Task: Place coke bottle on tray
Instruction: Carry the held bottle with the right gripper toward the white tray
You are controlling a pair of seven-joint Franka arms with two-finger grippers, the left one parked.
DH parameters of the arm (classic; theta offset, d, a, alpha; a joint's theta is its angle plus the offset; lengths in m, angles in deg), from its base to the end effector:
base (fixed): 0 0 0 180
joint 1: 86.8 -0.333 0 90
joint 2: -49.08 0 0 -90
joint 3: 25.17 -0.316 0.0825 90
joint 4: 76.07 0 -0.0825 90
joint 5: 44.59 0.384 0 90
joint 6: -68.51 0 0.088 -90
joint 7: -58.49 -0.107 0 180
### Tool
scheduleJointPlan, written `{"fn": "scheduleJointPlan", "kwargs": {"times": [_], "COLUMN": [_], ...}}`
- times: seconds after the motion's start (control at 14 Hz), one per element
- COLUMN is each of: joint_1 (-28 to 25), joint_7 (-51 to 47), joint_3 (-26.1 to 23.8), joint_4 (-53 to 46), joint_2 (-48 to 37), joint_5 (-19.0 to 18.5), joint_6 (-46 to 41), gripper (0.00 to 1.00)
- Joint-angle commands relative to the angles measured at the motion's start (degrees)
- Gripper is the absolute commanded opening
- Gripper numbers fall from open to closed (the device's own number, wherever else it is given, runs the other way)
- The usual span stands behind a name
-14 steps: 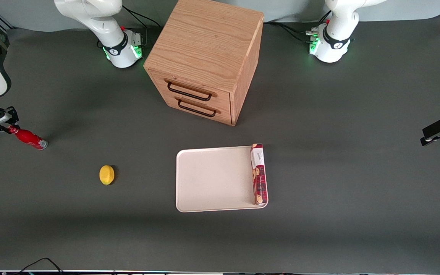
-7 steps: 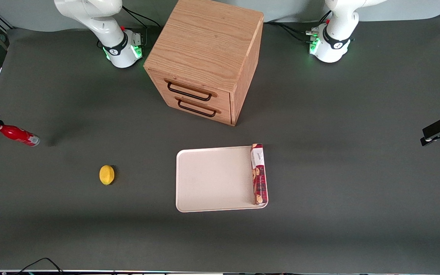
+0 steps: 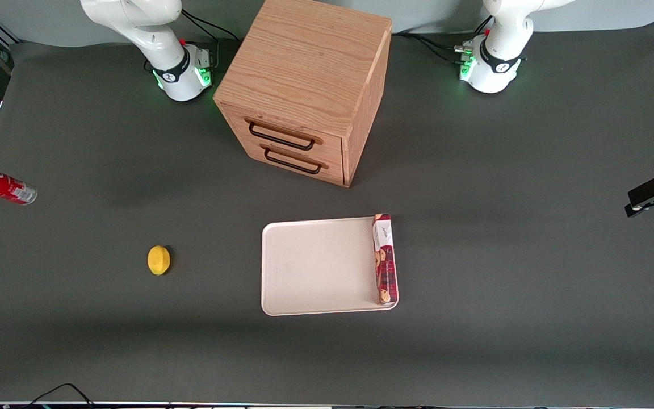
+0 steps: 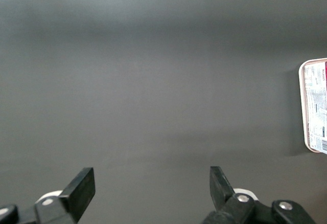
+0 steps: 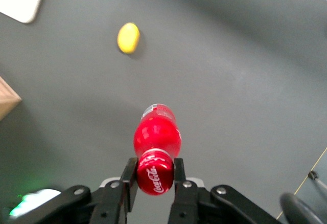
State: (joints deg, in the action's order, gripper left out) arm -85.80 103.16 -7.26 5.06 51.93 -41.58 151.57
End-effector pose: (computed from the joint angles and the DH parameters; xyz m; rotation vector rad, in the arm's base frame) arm 0.5304 -0.1697 0.6598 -3.0227 -0.7011 -0.0121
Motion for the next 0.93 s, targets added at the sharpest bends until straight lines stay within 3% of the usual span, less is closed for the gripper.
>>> {"fn": "scheduleJointPlan", "kwargs": {"times": [0.0,0.21,0.43,0.71,0.86], "joint_1": [2.2,2.7,1.6,-0.9,-1.9], "joint_7": [-17.6,-43.9,-71.1,-91.2,-95.6], "joint_3": [-11.6,-28.2,-41.7,-52.6,-54.7], "joint_4": [-9.5,-11.2,-15.8,-15.4,-13.6], "joint_2": [2.2,4.6,15.0,27.8,32.9], "joint_5": [-1.0,-1.0,-1.4,-14.2,-17.8], "joint_6": [-7.7,-7.8,-5.8,3.7,8.1], "gripper": [0.04,0.04,0.04,0.06,0.07]}}
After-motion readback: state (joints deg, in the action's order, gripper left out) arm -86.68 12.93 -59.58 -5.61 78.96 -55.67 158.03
